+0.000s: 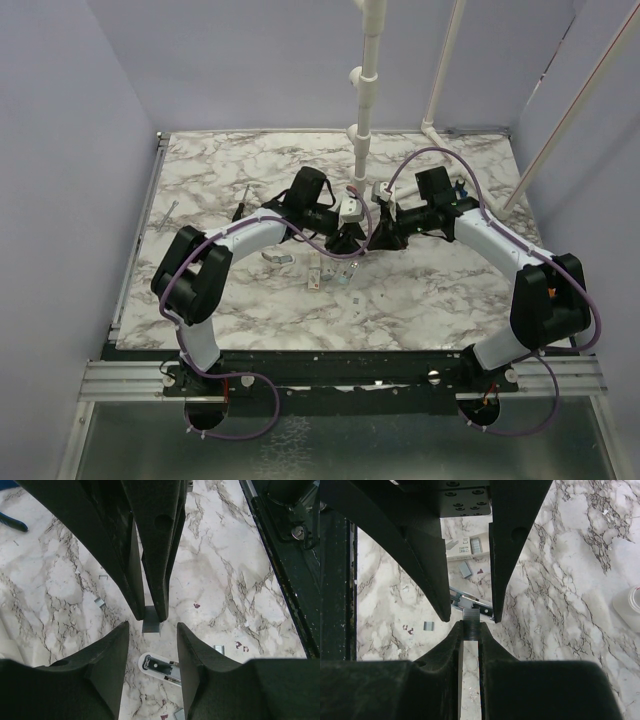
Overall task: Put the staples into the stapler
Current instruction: Pick up the staple from the center of the board.
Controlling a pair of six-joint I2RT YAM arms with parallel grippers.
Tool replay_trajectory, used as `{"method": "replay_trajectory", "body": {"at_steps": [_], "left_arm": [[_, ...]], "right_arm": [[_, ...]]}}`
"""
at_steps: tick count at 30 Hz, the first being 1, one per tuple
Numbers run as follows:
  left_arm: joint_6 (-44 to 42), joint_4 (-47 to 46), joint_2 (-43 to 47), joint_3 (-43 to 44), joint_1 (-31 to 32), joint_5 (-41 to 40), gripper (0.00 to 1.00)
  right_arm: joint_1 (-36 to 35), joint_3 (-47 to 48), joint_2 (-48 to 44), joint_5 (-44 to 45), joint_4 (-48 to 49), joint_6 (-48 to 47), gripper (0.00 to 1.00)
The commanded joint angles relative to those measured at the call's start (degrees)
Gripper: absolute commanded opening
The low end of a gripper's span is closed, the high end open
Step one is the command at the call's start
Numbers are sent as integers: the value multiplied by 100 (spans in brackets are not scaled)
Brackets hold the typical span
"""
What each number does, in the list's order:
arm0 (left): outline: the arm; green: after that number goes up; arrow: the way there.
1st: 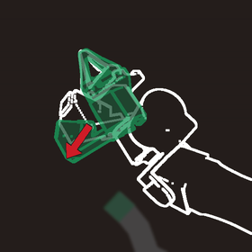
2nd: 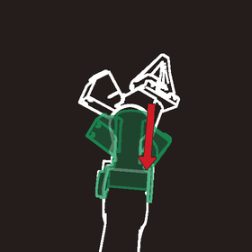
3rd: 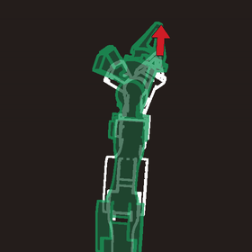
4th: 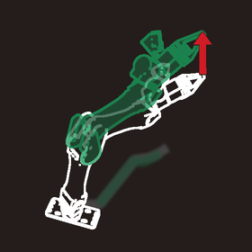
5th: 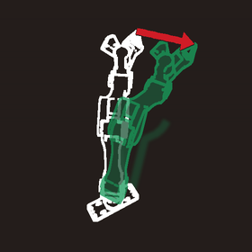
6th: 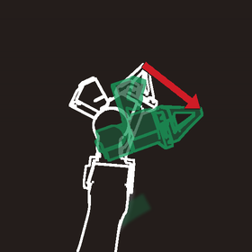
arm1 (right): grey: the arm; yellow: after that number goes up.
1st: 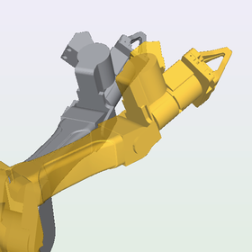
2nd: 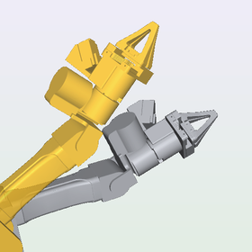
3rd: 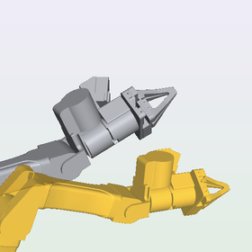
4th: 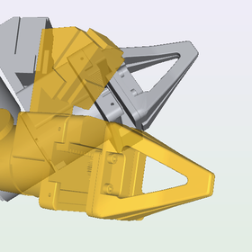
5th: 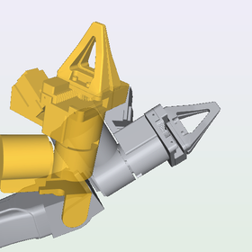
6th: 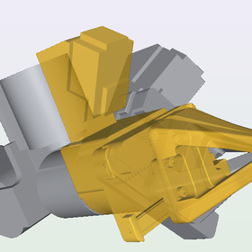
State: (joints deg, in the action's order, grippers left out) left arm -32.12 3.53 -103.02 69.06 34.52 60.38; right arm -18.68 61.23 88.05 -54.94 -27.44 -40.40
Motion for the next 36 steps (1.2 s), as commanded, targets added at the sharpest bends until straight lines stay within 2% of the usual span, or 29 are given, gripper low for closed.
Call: {"method": "replay_trajectory", "body": {"at_steps": [1,28,32,35,36], "left_arm": [[-5,90,-60,178,37,-26,42],[-161,481,-152,378,37,-95,20],[-172,512,-156,380,37,-81,13],[-181,566,-156,380,31,-72,3],[-187,596,-150,376,29,-80,0]], "right_arm": [[13,-34,-96,-100,62,-13,13],[13,-75,-25,-34,39,-58,13],[13,-101,-42,-25,117,15,14],[13,-92,-14,50,167,115,18],[13,-82,0,91,163,146,22]]}}
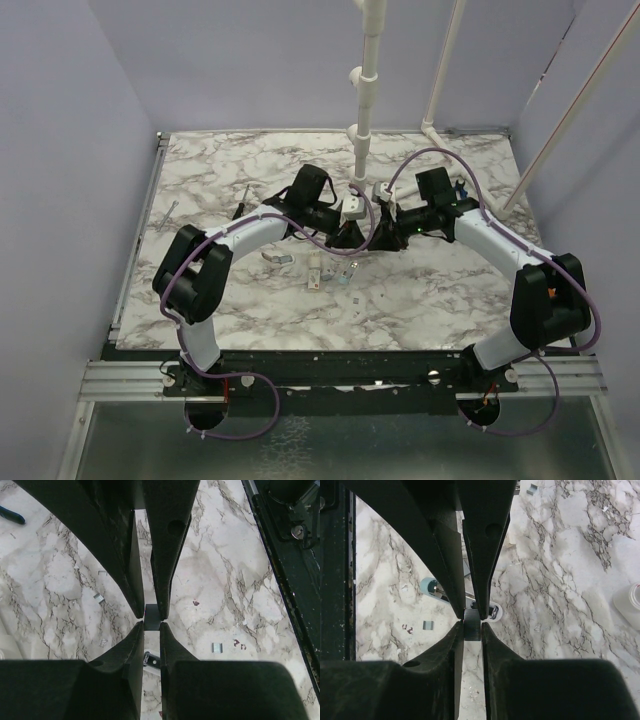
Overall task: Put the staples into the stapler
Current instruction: Pick up the staple from the center of the board.
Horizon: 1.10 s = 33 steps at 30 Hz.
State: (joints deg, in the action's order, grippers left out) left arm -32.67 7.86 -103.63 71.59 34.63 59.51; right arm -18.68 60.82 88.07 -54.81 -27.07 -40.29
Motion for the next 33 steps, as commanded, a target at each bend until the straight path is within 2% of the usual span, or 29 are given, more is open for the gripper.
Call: {"method": "replay_trajectory", "body": {"at_steps": [1,7,9,15,22,27,33], "left_arm": [[-144,204,-87,119,17,-3,0],[-395,521,28,19,-66,-123,0],[-469,675,88,-8,-159,-180,0],[-381,982,377,-183,-514,-737,0],[230,1024,887,-517,-824,-1591,0],[611,1015,1322,-778,-1297,-1949,0],[590,980,1711,-1076,-1625,-2075,0]], "right_arm": [[13,-37,7,116,123,163,27],[9,-147,-102,387,276,283,50],[21,-187,-167,563,310,274,55],[22,-187,74,1107,307,-104,56],[-84,523,1329,1295,-199,-676,54],[-407,839,1795,1461,-3,-363,54],[-534,937,1972,1483,541,336,51]]}}
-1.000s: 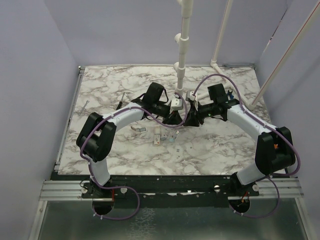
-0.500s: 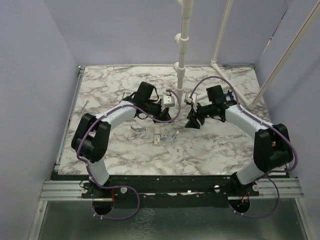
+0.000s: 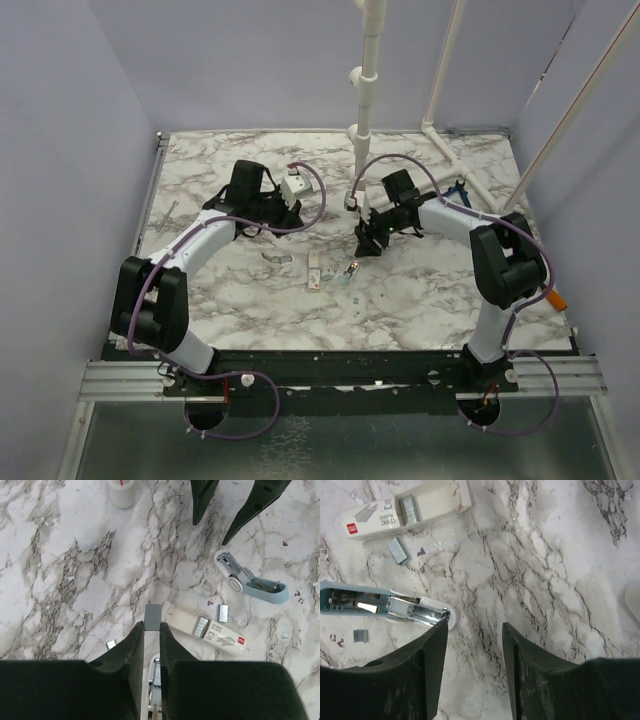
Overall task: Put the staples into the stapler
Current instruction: Pick up the staple from the center of the board.
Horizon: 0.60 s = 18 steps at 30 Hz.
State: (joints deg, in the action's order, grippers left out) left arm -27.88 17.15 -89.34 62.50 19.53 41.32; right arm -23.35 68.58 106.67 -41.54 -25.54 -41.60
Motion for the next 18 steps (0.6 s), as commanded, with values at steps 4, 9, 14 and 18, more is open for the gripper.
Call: {"method": "replay_trajectory", "body": {"at_steps": [4,9,14,18], "left_arm": [[80,52,274,-165,-190,-273,0],[31,32,227,-133,-202,-205,0],[-7,34,198,-120,-204,-64,0],[-58,32,208,-128,-198,-20,0]], "right_arm": [[-254,-10,130,444,759,635,51],[-403,-84,127,786,962,655,50],[-560,-120,145,1079,903,605,48],[-596,-73,210,1218,681,520,46]]}}
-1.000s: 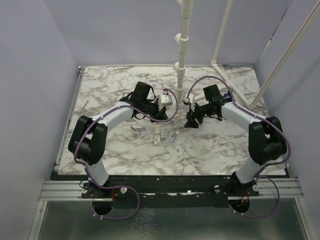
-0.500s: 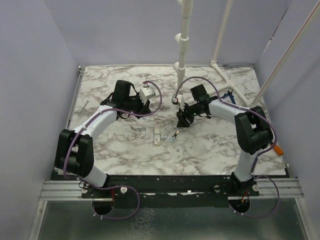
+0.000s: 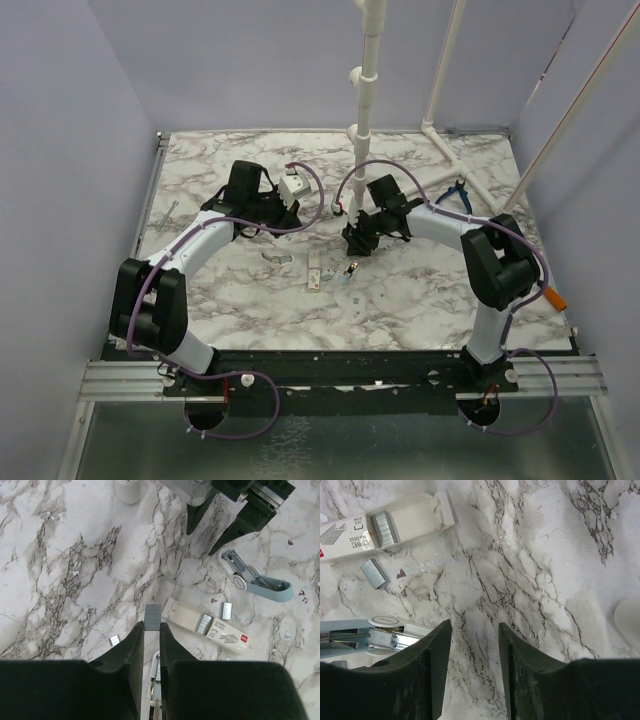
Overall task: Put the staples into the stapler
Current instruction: Pick up the staple from the center of the board, then adjust the stapler at the center of the board.
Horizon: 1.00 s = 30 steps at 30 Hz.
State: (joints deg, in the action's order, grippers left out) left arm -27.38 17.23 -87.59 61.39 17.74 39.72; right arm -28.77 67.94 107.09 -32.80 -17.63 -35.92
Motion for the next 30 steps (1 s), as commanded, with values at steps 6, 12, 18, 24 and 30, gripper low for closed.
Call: {"method": "replay_trajectory", "body": {"at_steps": [6,12,18,24,30], "left_arm": [[-247,23,75,-88,-22,196,0],[-277,26,71,-173,-15,314,0],[-326,26,67,-239,7,398,0],[-362,34,87,-273,26,431,0],[-500,34,85,-346,126,538,0]], "right_arm": [[-100,39,197,351,-403,-181,43],[-111,-25,60,379,-608,-255,41],[-111,-215,-108,224,-587,-178,40],[-111,-384,-251,232,-677,-130,38],[-120,-617,-467,255,-692,-28,38]]}}
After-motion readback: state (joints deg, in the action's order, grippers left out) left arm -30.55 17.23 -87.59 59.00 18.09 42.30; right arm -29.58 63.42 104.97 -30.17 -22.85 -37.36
